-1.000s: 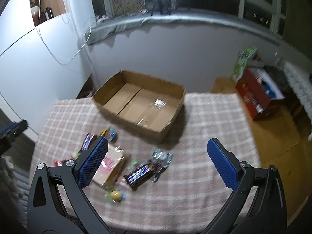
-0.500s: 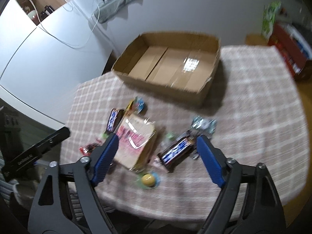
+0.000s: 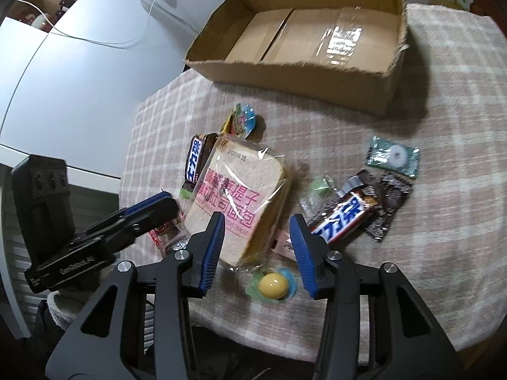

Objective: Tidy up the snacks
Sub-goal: 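Lower the right tool onto the pink-printed bread bag and close on it, then lift the bread bag with the right tool and lower it into the cardboard box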

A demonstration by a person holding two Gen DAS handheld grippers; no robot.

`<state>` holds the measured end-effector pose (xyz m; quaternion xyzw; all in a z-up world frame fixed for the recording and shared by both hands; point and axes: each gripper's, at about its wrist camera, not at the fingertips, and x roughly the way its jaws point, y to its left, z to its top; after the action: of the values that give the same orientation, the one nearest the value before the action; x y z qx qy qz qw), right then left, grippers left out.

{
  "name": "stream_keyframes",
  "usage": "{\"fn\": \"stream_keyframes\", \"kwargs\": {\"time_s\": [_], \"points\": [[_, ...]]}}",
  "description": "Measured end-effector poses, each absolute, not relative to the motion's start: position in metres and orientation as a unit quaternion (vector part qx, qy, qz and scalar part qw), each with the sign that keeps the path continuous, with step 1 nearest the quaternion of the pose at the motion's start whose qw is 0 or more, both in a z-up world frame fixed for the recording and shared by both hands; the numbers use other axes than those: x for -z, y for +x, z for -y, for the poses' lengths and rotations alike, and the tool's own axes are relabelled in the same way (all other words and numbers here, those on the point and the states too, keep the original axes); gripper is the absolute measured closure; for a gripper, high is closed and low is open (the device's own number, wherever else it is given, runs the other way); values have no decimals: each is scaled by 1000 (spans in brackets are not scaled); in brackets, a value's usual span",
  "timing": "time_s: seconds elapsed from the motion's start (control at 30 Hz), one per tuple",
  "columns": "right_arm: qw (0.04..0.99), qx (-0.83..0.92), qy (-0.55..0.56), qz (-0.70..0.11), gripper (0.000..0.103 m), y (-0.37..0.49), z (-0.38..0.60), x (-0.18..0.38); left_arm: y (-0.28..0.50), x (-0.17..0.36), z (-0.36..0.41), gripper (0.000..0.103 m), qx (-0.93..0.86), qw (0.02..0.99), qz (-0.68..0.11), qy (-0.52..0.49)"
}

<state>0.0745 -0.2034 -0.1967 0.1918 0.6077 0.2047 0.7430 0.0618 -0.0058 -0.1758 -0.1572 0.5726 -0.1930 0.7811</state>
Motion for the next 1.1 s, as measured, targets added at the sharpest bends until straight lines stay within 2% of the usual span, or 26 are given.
{"fn": "stream_keyframes", "kwargs": {"time_s": [0.57, 0.67, 1.1], "points": [[693, -202, 251, -644, 57, 92, 200, 241, 76, 200, 6, 64, 211, 754, -602, -157], [693, -211, 245, -645, 60, 95, 192, 240, 78, 200, 10, 64, 222, 751, -602, -154], [709, -223, 223, -631, 61, 98, 188, 217, 66, 174, 18, 65, 224, 767, -583, -148]]}}
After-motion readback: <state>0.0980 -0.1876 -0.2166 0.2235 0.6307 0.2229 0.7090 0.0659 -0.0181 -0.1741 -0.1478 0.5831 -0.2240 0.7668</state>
